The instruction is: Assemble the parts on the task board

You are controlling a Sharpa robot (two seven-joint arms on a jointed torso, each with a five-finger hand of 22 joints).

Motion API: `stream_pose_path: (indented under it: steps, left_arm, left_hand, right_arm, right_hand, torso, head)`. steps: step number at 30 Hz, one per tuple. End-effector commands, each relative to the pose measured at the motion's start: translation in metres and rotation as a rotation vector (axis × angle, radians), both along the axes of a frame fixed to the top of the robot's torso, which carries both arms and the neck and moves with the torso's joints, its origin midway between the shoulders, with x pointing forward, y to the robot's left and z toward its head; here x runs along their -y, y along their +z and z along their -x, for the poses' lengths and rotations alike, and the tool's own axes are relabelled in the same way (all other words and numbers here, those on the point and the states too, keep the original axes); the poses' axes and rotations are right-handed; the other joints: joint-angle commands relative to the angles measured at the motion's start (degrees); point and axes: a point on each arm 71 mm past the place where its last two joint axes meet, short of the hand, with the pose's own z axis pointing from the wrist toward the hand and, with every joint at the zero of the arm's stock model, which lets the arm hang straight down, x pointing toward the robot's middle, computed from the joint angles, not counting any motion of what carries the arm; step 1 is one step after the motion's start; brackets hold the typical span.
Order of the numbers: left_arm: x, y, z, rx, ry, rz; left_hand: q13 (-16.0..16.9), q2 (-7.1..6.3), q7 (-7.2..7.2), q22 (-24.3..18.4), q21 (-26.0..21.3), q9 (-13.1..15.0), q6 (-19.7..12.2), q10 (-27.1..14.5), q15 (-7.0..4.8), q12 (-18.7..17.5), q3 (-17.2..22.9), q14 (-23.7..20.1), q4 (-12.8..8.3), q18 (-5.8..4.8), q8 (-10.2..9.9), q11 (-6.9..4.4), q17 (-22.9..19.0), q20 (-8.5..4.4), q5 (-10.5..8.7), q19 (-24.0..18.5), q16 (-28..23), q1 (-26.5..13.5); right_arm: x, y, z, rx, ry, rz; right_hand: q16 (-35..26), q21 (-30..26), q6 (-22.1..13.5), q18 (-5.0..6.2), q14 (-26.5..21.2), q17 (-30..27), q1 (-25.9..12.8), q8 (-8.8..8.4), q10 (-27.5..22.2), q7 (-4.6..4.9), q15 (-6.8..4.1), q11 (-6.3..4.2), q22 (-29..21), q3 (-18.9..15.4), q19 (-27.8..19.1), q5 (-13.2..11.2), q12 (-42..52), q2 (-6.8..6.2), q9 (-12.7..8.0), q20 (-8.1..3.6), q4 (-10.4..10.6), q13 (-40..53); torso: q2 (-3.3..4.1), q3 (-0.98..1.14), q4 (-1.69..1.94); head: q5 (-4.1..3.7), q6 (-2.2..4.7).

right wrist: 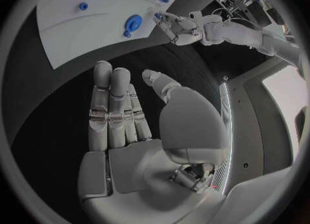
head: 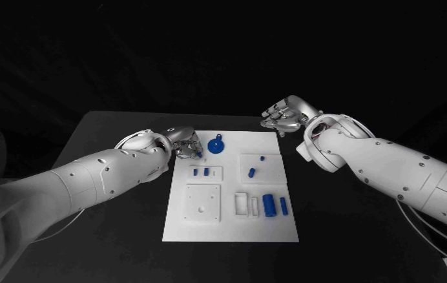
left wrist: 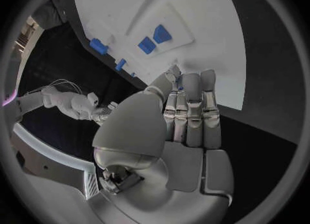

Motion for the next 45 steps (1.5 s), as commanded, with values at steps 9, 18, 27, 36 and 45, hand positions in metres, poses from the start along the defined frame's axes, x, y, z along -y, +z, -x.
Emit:
stream_pose_path:
  steps: [9, 18, 27, 36, 45]
  left_arm:
    - [0.003, -0.005, 0.002, -0.022, -0.020, -0.014]
    - [0.008, -0.008, 0.003, -0.021, -0.027, -0.009]
    - [0.008, -0.007, 0.003, -0.016, -0.028, -0.004]
    - [0.009, -0.008, 0.003, -0.017, -0.027, -0.002]
    - [0.012, -0.008, 0.004, -0.018, -0.034, 0.003]
  left_hand:
    - [-0.07, 0.42, 0.11, 1.15, 0.40, 0.04, -0.17, -0.37, -0.14, 0.21, -0.01, 0.18, -0.36, 0.16, 0.34, -0.08, -0.05, -0.08, 0.15, -0.20, 0.02, 0.05]
    - [-0.06, 0.51, 0.15, 1.14, 0.53, 0.04, -0.33, -0.49, -0.10, 0.21, 0.01, 0.13, -0.36, 0.19, 0.33, -0.04, -0.10, -0.05, 0.17, -0.26, -0.06, -0.09]
    - [-0.06, 0.55, 0.15, 1.14, 0.59, 0.04, -0.33, -0.50, -0.11, 0.21, 0.07, 0.16, -0.41, 0.22, 0.33, -0.03, -0.10, -0.05, 0.21, -0.24, -0.06, -0.07]
    - [-0.07, 0.55, 0.18, 1.13, 0.64, 0.04, -0.43, -0.57, -0.10, 0.20, 0.14, 0.17, -0.46, 0.24, 0.34, 0.00, -0.11, -0.04, 0.20, -0.25, -0.07, -0.08]
    - [-0.06, 0.57, 0.18, 1.14, 0.66, 0.05, -0.39, -0.53, -0.10, 0.21, 0.19, 0.19, -0.51, 0.26, 0.35, -0.02, -0.11, -0.04, 0.26, -0.26, -0.06, -0.03]
  right_arm:
    - [-0.002, 0.000, 0.000, -0.001, 0.015, 0.002]
    - [-0.003, 0.000, 0.000, -0.001, 0.016, 0.002]
    - [-0.003, 0.000, 0.000, -0.001, 0.016, 0.001]
    - [-0.002, 0.000, 0.000, -0.001, 0.015, 0.002]
    - [-0.002, 0.000, 0.000, -0.001, 0.015, 0.002]
  right_hand:
    - [0.36, -0.15, -0.41, 0.90, -0.35, -0.04, -0.23, -0.20, -0.30, 0.06, 0.09, -0.07, 0.05, -0.08, 1.03, 0.38, -0.27, -0.15, 0.03, 0.20, 0.08, -0.10]
    - [0.36, -0.15, -0.41, 0.90, -0.35, -0.04, -0.23, -0.20, -0.30, 0.06, 0.09, -0.07, 0.05, -0.08, 1.03, 0.38, -0.27, -0.15, 0.03, 0.20, 0.08, -0.10]
    - [0.36, -0.15, -0.41, 0.90, -0.35, -0.04, -0.23, -0.20, -0.30, 0.06, 0.09, -0.07, 0.05, -0.08, 1.03, 0.38, -0.27, -0.15, 0.03, 0.20, 0.08, -0.10]
    - [0.36, -0.15, -0.41, 0.90, -0.35, -0.04, -0.23, -0.20, -0.30, 0.06, 0.09, -0.07, 0.05, -0.08, 1.03, 0.38, -0.27, -0.15, 0.03, 0.20, 0.08, -0.10]
    - [0.36, -0.15, -0.41, 0.90, -0.35, -0.04, -0.23, -0.20, -0.30, 0.06, 0.09, -0.07, 0.05, -0.08, 1.03, 0.38, -0.27, -0.15, 0.03, 0.20, 0.08, -0.10]
  torso:
    - [-0.03, -0.05, 0.00]
    - [-0.04, -0.03, 0.03]
    - [-0.06, -0.01, 0.05]
    - [-0.07, -0.01, 0.04]
    - [-0.06, -0.02, 0.06]
  head:
    - [-0.13, -0.05]
    - [-0.16, 0.00]
    - [-0.23, 0.06]
    - [-0.29, 0.07]
    - [-0.35, 0.05]
